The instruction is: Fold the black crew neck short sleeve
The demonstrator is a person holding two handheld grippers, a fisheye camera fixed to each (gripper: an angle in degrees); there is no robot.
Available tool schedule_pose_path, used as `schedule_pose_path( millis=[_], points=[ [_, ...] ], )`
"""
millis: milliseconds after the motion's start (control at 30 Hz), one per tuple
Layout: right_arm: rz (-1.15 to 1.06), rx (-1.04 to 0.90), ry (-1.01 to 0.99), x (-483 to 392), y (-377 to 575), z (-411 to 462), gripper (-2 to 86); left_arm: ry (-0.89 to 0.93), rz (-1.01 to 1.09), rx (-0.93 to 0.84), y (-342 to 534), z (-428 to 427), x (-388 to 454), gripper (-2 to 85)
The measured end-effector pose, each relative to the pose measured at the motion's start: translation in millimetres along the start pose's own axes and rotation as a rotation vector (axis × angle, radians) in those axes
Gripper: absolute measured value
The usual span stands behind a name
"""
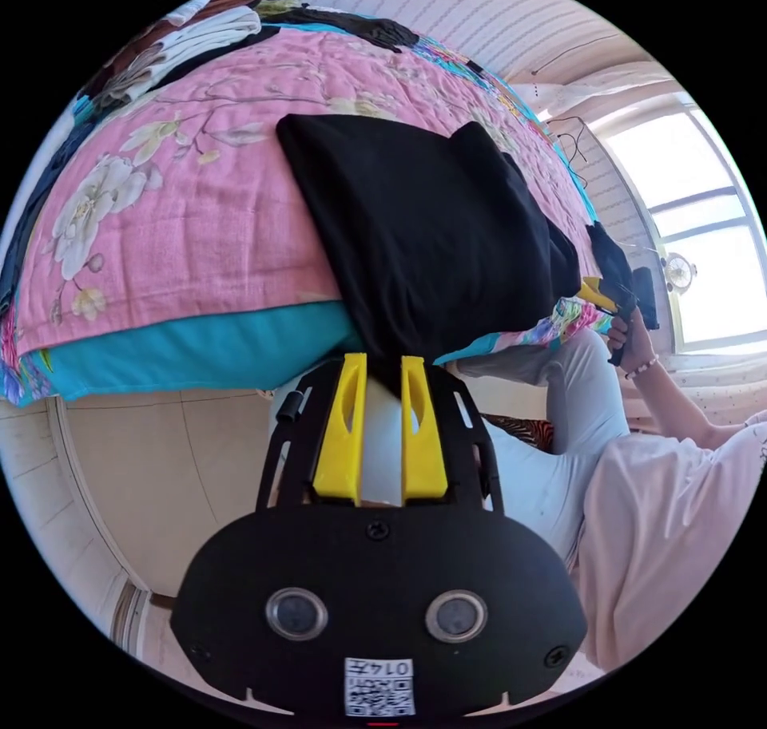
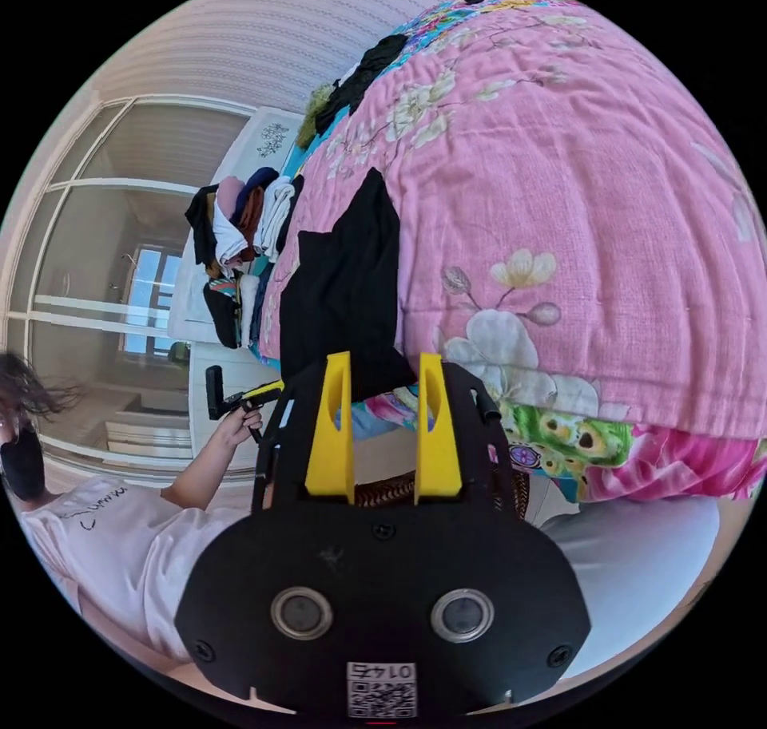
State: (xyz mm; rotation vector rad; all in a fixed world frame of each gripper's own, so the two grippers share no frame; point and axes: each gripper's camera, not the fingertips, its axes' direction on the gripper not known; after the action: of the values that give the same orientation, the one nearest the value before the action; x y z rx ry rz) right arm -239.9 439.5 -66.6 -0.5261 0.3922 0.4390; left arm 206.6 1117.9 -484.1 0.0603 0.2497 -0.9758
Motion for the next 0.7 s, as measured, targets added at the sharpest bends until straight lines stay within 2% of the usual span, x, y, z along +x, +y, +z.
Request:
schedule_pose_path(
  millis=[67,167,300,400,500,700],
  points=[
    [-0.068,-0.017,0.027,-8.0,1.1,6.7,14.4,-0.008,0.029,-0.020,-3.9,-0.9,4.2,3.2],
    [-0.135,-0.126,0.192,-19.6,-0.7,27.8,15.7,0.020,0.015,-0.039,-6.4,-8.6,7.2,-0.4],
    [-0.153,-0.120,0.329,-15.1,3.0,19.0,4.6,0.077,0.004,0.024,6.8,-36.9,10.6,-0.6],
    [-0.116,-0.097,0.291,5.8,9.6,-1.2,2.6,0.162,-0.021,0.042,18.1,-50.7,9.3,0.5],
    [-0.061,-0.054,0.273,29.1,19.7,-18.3,1.3,0.115,0.013,-0.004,23.2,-49.9,19.6,3.1],
    [0.018,-0.017,0.193,69.9,36.5,-34.7,0.3,0.114,-0.015,0.022,21.5,-67.6,24.2,-0.8]
  ],
)
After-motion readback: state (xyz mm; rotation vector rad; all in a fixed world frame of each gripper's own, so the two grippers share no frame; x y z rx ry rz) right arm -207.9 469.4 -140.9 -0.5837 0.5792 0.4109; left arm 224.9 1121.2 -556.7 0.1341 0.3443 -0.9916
